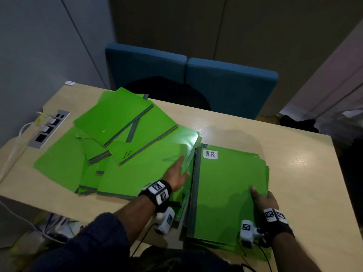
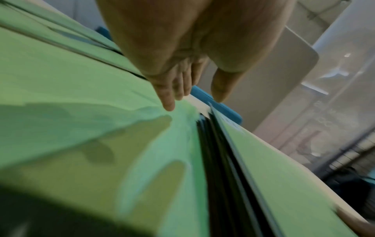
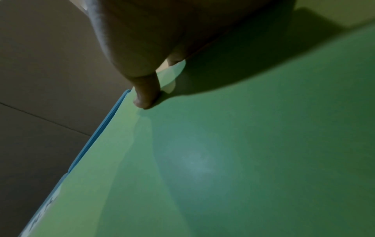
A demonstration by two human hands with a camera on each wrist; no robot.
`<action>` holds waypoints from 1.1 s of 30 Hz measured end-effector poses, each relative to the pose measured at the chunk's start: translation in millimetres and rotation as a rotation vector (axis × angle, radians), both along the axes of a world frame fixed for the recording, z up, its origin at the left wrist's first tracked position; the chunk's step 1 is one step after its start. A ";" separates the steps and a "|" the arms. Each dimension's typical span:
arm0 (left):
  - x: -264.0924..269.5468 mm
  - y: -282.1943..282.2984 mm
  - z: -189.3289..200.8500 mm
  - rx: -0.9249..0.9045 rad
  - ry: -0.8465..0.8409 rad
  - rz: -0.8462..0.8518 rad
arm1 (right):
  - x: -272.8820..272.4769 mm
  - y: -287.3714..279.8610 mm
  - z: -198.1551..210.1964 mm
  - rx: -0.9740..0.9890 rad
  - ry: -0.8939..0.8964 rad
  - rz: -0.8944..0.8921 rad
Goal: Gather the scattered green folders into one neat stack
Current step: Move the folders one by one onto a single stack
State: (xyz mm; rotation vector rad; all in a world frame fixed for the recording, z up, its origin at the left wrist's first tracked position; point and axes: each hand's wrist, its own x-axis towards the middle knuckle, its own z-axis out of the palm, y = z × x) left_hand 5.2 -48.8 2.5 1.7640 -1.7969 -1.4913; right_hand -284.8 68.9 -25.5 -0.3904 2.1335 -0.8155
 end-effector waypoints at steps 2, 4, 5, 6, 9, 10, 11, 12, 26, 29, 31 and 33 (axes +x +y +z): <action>28.6 -26.8 1.5 -0.078 -0.007 0.185 | 0.4 -1.1 -2.9 -0.014 -0.001 -0.042; 58.7 -52.8 2.4 -0.123 -0.023 0.334 | 1.2 -0.4 -4.4 -0.028 -0.004 -0.063; 73.5 -65.0 1.2 -0.133 -0.043 0.386 | 1.5 -0.8 -4.3 -0.031 -0.004 -0.067; 88.4 -75.6 0.0 -0.130 -0.069 0.435 | 1.7 -1.1 -4.0 -0.030 -0.006 -0.067; 130.6 -101.7 -8.1 -0.135 -0.196 0.539 | 0.7 -3.5 -1.3 -0.005 -0.016 -0.043; 142.8 -108.0 -11.7 -0.152 -0.278 0.528 | -1.8 -5.2 -2.8 0.013 -0.012 -0.044; 153.1 -113.4 -14.3 -0.172 -0.362 0.496 | -3.2 -7.2 -2.7 0.034 -0.010 -0.045; 161.2 -118.8 -16.8 -0.191 -0.431 0.454 | -3.4 -8.4 -2.3 0.045 -0.014 -0.052; 182.7 -180.3 -37.8 -0.086 -0.702 0.100 | 12.6 -7.3 13.0 0.053 -0.050 -0.057; 181.5 -181.3 -43.7 -0.047 -0.711 0.086 | 17.0 -10.0 20.0 0.068 -0.030 -0.063; 180.8 -180.3 -47.5 -0.052 -0.710 0.083 | 12.8 -12.1 18.1 0.086 -0.006 -0.071; 181.1 -181.2 -52.8 -0.077 -0.726 0.059 | 16.8 -14.1 20.9 0.087 0.012 -0.086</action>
